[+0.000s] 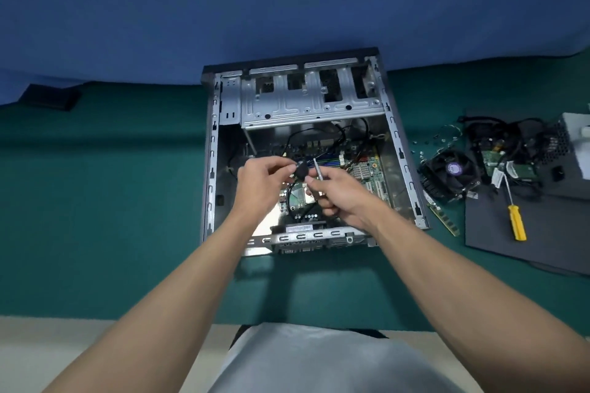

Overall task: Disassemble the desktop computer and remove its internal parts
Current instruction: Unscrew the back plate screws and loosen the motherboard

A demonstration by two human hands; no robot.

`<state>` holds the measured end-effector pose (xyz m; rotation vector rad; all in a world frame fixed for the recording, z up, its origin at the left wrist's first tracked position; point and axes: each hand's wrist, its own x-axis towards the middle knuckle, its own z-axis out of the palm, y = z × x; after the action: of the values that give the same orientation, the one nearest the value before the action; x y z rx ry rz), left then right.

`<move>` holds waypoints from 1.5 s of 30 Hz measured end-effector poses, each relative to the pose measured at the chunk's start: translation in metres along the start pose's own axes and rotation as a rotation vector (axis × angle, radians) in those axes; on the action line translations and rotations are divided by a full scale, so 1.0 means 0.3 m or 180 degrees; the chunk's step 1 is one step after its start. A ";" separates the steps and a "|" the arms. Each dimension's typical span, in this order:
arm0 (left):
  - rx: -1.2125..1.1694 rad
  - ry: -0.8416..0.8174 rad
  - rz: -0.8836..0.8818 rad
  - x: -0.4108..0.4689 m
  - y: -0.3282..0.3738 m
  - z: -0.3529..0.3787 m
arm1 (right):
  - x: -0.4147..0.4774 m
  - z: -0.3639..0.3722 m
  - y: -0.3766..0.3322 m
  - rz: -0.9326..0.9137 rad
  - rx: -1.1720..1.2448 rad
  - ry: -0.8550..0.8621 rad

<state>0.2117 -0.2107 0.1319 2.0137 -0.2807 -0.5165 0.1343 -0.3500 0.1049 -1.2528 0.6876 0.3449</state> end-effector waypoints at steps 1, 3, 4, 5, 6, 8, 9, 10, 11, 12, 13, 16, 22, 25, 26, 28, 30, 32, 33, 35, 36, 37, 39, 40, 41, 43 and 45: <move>0.0003 -0.0062 0.0034 0.010 -0.001 -0.006 | -0.001 0.003 -0.001 -0.0009 0.0032 -0.0011; 0.0007 -0.0175 0.0101 0.033 -0.001 -0.012 | -0.006 0.009 -0.003 -0.0024 0.0041 0.0037; 0.0061 -0.0248 0.0154 0.044 -0.004 -0.015 | -0.008 0.012 -0.005 -0.0034 0.0026 0.0074; 0.0172 -0.0355 0.0237 0.053 -0.010 -0.019 | -0.009 0.014 -0.005 -0.0040 0.0003 0.0096; 0.0316 -0.0505 0.0343 0.060 -0.016 -0.025 | -0.011 0.015 -0.004 -0.0045 -0.0030 0.0107; 0.0744 -0.0903 0.0643 0.073 -0.032 -0.045 | -0.015 0.016 -0.004 -0.0033 -0.0097 0.0098; 0.1100 -0.1113 0.0863 0.079 -0.040 -0.056 | -0.017 0.016 -0.004 -0.0005 -0.0115 0.0070; 0.1476 -0.1303 0.1085 0.084 -0.049 -0.067 | -0.017 0.013 -0.004 0.0024 -0.0123 0.0025; 0.1786 -0.1455 0.1252 0.090 -0.059 -0.076 | -0.017 0.011 -0.004 0.0057 -0.0121 -0.0032; 0.1991 -0.1567 0.1347 0.093 -0.067 -0.085 | -0.017 0.008 -0.004 0.0094 -0.0099 -0.0091; 0.2108 -0.1624 0.1402 0.093 -0.073 -0.090 | -0.017 0.004 -0.004 0.0119 -0.0051 -0.0147; 0.2499 -0.1448 0.1691 0.090 -0.091 -0.092 | -0.010 -0.008 -0.001 0.0157 0.0086 -0.0312; 0.3083 -0.0963 0.2286 0.064 -0.094 -0.057 | -0.017 -0.016 0.004 0.0143 -0.0164 -0.0285; 0.3085 -0.0786 0.1835 0.054 -0.092 -0.042 | -0.026 -0.010 0.003 0.0099 -0.0298 -0.0261; 0.3065 -0.0722 0.1729 0.050 -0.090 -0.039 | -0.030 -0.009 0.003 0.0086 -0.0331 -0.0261; 0.3013 -0.0754 0.1655 0.036 -0.083 -0.038 | -0.031 -0.008 0.002 0.0098 -0.0334 -0.0236; 0.2994 -0.0957 0.1684 0.021 -0.073 -0.045 | -0.032 -0.015 0.000 0.0129 -0.0231 -0.0206; 0.3082 -0.1119 0.1669 0.016 -0.063 -0.052 | -0.028 -0.024 0.002 0.0132 -0.0163 -0.0250; 0.3101 -0.1127 0.1624 0.017 -0.060 -0.054 | -0.027 -0.026 0.003 0.0124 -0.0158 -0.0295; 0.2986 -0.1065 0.1465 0.020 -0.055 -0.052 | -0.022 -0.026 0.007 0.0104 -0.0108 -0.0392; 0.2901 -0.1023 0.1374 0.019 -0.051 -0.050 | -0.019 -0.025 0.008 0.0105 -0.0072 -0.0428; 0.2826 -0.0970 0.1287 0.018 -0.049 -0.046 | -0.017 -0.024 0.008 0.0114 -0.0045 -0.0448; 0.2709 -0.0872 0.1111 0.016 -0.045 -0.038 | -0.014 -0.025 0.008 0.0127 -0.0001 -0.0486; 0.2682 -0.0850 0.1028 0.014 -0.044 -0.034 | -0.014 -0.026 0.008 0.0128 0.0026 -0.0505; 0.2687 -0.0833 0.0969 0.011 -0.044 -0.032 | -0.014 -0.026 0.007 0.0125 0.0050 -0.0527; 0.2754 -0.0758 0.1014 0.002 -0.048 -0.031 | -0.015 -0.025 0.006 0.0124 0.0059 -0.0549; 0.2832 -0.0650 0.1229 -0.008 -0.047 -0.032 | -0.017 -0.023 0.006 0.0138 0.0039 -0.0534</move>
<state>0.2136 -0.1956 0.1240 2.6501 -1.1631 -0.3740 0.1276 -0.3554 0.1058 -1.1838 0.5729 0.4753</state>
